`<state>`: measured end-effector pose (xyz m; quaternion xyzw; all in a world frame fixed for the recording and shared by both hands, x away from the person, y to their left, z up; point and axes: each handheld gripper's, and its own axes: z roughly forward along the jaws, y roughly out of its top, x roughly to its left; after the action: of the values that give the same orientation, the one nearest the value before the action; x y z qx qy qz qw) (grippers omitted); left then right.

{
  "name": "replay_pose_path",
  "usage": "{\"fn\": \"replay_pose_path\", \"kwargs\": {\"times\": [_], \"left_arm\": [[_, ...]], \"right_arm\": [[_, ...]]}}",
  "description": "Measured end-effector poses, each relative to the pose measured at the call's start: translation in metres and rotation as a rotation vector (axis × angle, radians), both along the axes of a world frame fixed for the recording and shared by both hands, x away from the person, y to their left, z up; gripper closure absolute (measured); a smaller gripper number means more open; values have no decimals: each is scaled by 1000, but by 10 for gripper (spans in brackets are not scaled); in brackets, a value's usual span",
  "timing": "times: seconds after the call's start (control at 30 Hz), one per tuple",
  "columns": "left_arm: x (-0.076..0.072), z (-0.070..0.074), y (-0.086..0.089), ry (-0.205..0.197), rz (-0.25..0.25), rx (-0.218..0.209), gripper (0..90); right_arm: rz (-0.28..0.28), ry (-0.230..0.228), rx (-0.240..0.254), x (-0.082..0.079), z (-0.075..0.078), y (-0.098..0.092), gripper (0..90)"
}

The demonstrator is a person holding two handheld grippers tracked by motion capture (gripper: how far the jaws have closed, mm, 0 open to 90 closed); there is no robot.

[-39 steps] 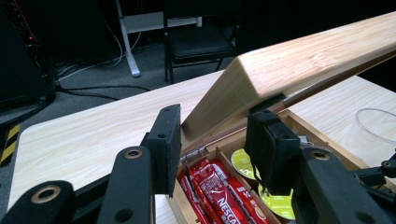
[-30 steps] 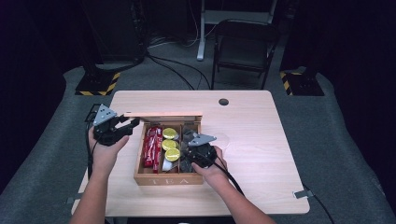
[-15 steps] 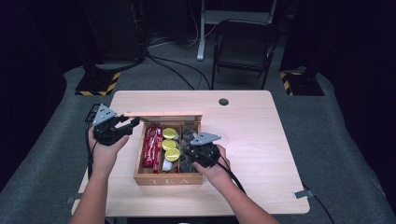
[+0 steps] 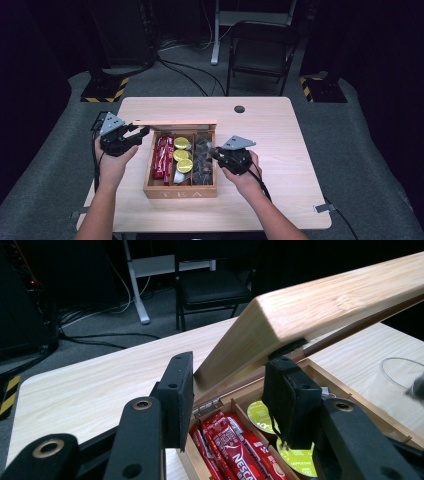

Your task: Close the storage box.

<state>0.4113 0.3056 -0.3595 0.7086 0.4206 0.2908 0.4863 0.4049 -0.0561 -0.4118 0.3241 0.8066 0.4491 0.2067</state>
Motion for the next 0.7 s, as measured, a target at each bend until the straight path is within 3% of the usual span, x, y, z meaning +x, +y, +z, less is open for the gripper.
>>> {"fn": "replay_pose_path", "kwargs": {"times": [0.33, 0.7], "left_arm": [[0, 0, -1, -4, 5, 1, 557], [-1, 0, -1, -2, 5, 5, 557]], "right_arm": [[-110, -1, 17, 11, 2, -44, 722], [-157, 4, 13, 16, 1, -60, 721]]}}
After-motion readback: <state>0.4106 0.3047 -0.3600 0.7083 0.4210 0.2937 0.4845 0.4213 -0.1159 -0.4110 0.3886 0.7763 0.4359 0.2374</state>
